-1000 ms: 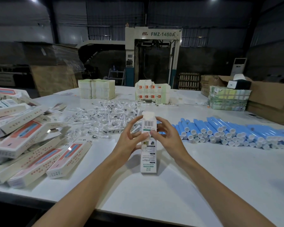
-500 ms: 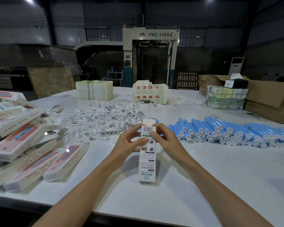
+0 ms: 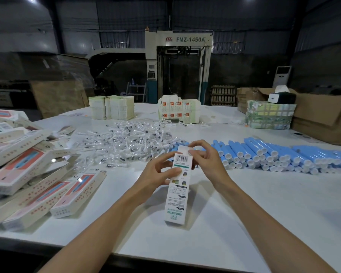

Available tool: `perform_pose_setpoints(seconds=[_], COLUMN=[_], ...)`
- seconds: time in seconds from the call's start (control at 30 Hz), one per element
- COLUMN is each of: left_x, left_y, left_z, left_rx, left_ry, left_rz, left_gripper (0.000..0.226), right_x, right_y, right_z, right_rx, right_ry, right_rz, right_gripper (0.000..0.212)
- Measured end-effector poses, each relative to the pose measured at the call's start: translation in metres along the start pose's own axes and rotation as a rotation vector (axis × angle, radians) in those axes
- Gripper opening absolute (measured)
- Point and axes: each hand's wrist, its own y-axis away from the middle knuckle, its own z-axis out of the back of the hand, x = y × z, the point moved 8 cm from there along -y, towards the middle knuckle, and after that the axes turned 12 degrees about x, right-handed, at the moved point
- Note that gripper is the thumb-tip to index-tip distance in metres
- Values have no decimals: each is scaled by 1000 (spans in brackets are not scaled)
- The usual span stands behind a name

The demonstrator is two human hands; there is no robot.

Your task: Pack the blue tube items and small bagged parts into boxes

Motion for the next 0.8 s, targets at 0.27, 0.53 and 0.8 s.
perform_pose_setpoints(seconds=[0.27,0.53,0.8], left_x=[-1,-8,-10], left_y=[2,3,3], left_z=[7,4,1], left_rx=[-84,-78,-64], left_ry=[-33,-116,-69], left_rz=[8,-15,-17], left_gripper=[51,51,66], right_x=[20,9,11], right_y=[1,-1,2], right_z=[-6,-6,-1], right_rx=[110,64,62], right_ry=[124,-97,-152], right_rz=[73,-134,-180], right_gripper=[12,21,14])
